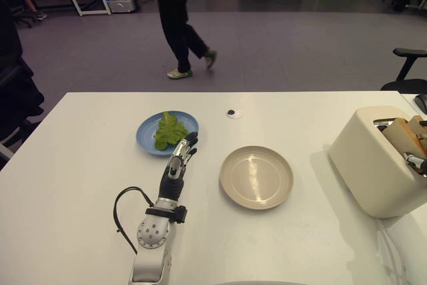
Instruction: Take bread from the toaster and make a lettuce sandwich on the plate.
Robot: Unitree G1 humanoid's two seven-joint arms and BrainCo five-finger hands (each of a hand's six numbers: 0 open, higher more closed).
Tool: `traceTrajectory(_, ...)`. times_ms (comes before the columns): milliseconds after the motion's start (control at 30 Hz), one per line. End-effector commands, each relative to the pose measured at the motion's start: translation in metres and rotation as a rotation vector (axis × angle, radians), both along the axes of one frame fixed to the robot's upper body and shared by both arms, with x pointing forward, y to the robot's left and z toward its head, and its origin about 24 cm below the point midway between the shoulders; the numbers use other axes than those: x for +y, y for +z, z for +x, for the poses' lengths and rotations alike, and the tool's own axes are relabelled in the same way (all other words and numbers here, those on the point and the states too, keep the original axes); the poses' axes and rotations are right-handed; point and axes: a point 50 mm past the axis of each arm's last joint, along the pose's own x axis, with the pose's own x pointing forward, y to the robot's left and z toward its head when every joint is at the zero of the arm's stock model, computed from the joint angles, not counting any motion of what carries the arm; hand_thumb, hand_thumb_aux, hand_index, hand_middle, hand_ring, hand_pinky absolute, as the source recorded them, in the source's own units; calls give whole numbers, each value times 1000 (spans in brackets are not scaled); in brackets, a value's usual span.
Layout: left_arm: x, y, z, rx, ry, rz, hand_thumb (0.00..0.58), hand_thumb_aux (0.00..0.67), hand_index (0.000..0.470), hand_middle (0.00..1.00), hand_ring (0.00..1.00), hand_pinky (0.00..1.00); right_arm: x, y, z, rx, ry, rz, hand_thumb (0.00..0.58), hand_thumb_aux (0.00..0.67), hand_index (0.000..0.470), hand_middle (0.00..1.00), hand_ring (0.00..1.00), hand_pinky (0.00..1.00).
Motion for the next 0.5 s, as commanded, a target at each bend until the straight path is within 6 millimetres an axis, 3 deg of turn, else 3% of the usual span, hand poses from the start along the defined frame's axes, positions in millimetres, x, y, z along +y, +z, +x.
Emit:
traceTrajectory(33, 1, 0, -1, 5, 2, -3, 0, 0, 0, 0, 0, 0, -2, -9, -1, 46, -13, 9, 580, 670, 470, 0, 0, 0)
traceTrajectory(267, 1, 0, -1, 3, 3, 0, 0, 0, 0, 0, 0, 0, 9, 14, 4, -94, 29, 60, 580, 670, 470, 0, 0, 0)
traceTrajectory(500, 0, -1, 0, -1, 8, -4, 0, 0, 0, 0, 0, 0, 19, 42, 7, -212, 100, 296, 580, 670, 470, 0, 0, 0)
